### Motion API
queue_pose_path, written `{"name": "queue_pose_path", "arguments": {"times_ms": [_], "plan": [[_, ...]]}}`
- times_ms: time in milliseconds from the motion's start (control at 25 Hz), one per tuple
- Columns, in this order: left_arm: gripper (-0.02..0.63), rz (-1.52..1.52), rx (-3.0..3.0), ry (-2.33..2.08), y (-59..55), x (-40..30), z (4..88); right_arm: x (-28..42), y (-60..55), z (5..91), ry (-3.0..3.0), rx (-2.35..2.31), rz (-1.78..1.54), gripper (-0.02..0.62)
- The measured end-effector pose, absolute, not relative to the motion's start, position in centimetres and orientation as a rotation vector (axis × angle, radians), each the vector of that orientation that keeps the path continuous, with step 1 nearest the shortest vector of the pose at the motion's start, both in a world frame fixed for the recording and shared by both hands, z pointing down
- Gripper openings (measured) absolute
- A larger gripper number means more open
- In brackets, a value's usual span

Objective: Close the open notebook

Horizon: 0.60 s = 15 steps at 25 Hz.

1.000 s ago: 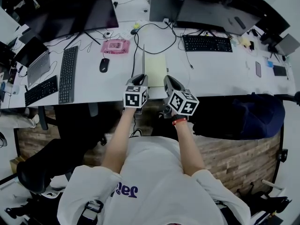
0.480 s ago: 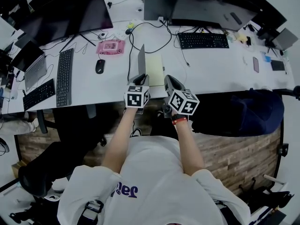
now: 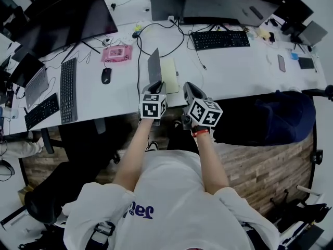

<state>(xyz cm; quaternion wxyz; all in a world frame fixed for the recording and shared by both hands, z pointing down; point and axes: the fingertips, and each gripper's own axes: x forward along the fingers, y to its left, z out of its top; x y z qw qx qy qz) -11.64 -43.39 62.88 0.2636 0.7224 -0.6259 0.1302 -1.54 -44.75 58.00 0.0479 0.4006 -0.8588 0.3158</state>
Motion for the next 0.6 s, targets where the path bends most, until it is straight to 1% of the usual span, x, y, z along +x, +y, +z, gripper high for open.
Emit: {"name": "queue_pose_path", "arguments": {"times_ms": [600], "plan": [[0.075, 0.451, 1.995, -1.637, -45.1, -8.7, 64.8, 0.8, -45.7, 59.4, -2.580, 1.282, 1.011, 0.015]]}}
